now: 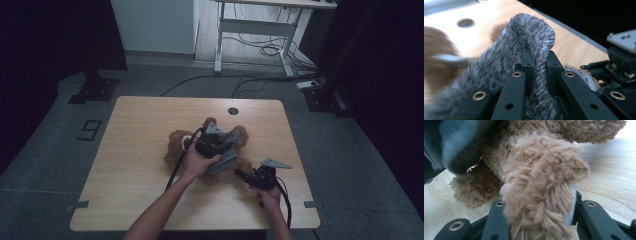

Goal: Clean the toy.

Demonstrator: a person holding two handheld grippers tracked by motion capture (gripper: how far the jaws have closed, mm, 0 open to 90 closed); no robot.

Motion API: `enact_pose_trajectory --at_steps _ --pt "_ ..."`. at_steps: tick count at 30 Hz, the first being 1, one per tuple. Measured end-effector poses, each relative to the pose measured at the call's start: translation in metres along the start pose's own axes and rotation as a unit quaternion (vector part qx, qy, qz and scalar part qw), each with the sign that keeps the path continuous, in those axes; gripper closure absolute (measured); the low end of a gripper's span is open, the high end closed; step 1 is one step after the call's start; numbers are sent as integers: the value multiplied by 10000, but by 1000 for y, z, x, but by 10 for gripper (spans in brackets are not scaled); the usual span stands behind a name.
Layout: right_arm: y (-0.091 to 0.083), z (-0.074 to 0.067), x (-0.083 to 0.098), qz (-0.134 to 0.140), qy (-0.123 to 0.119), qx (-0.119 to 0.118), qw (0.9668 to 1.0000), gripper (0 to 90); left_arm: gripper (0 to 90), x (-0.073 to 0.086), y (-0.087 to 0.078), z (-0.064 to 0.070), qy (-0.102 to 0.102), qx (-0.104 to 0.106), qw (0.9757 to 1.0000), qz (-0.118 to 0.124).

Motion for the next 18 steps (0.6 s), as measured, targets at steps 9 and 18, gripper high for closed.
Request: enact_pose_trajectory --at_steps 9,18 --pt "2 -1 2 -84 5 7 10000 609 802 11 -2 -15 -187 -106 9998 40" --pt "1 2 5 -121 63 -38 9999 610 801 32 -43 -68 -568 -722 9957 91"
Point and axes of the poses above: each handheld gripper's, and its own axes: y roughly forward along the jaws, x roughly out of its underside, z roughly to its right, the point moved 10 cm from there along y, roughly forward along the jaws, and after that the axes turned 13 degrees about -z, right-handed, at the moved point
